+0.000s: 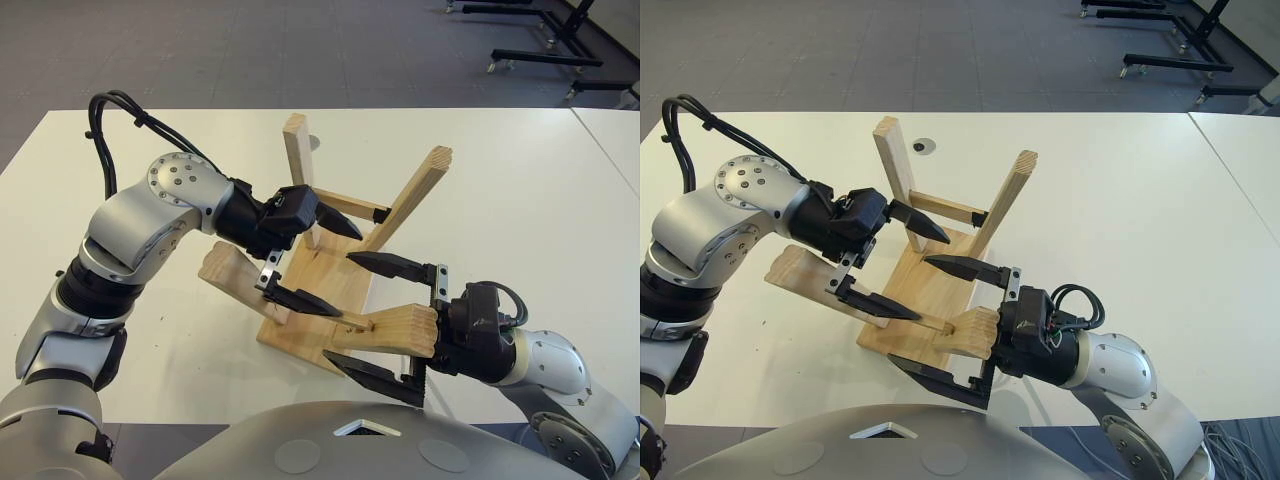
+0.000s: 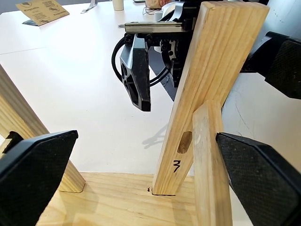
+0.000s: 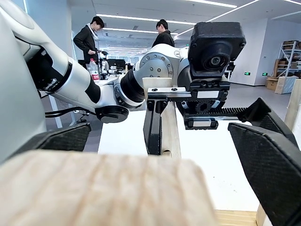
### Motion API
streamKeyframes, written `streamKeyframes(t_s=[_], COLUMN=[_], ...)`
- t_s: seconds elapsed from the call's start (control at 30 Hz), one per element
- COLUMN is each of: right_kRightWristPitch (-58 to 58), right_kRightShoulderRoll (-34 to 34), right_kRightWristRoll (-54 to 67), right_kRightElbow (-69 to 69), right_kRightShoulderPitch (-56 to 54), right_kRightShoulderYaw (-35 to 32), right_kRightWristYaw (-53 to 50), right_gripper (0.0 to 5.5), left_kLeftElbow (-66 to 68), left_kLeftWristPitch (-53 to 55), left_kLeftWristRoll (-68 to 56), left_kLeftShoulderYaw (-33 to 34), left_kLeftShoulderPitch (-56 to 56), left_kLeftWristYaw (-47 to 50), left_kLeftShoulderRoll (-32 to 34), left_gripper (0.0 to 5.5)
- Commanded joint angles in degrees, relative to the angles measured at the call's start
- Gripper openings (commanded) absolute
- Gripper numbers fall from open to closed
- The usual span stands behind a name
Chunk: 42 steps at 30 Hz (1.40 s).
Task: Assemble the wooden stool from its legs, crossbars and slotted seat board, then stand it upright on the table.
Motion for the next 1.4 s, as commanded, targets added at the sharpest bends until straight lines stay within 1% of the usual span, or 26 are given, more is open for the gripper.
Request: streamKeyframes(t_s=[0.03, 0.37, 0.97, 1.17, 1.4], right_kRightWristPitch=[0.87, 0.62, -0.05, -0.10, -0.44], right_kRightShoulderRoll=[-0.61, -0.52, -0.77, -0.64, -0.47], right_kRightWristRoll=[0.42, 0.14, 0.46, 0.36, 0.11], right_kRightElbow=[0.09, 0.59, 2.21, 2.77, 3.12], right_kRightShoulderPitch=[-0.91, -1.30, -1.55, -1.97, -1.71], right_kRightShoulderYaw=[-0.09, 0.15, -0.75, -0.71, -0.86], right_kRightWristYaw=[0.26, 0.63, 3.12, 3.67, 4.22], right_gripper=[5.37, 5.37, 5.37, 5.37, 5.37], left_kLeftElbow=[0.19, 0.16, 0.85, -0.88, -0.03], left_kLeftWristPitch=[0.72, -0.59, -3.27, -0.73, -0.88], left_kLeftWristRoll=[0.35, 2.27, 7.85, 4.52, 7.03], left_kLeftShoulderYaw=[0.33, -1.56, -5.12, -3.51, -4.95], left_kLeftShoulderPitch=[0.48, 1.32, 3.49, 4.04, 3.78], left_kLeftWristYaw=[1.87, 1.10, 3.32, 1.38, 2.85], left_kLeftShoulderRoll=[-0.62, 0.74, 1.70, 3.36, 3.22], left_gripper=[5.40, 5.40, 5.40, 5.40, 5.40])
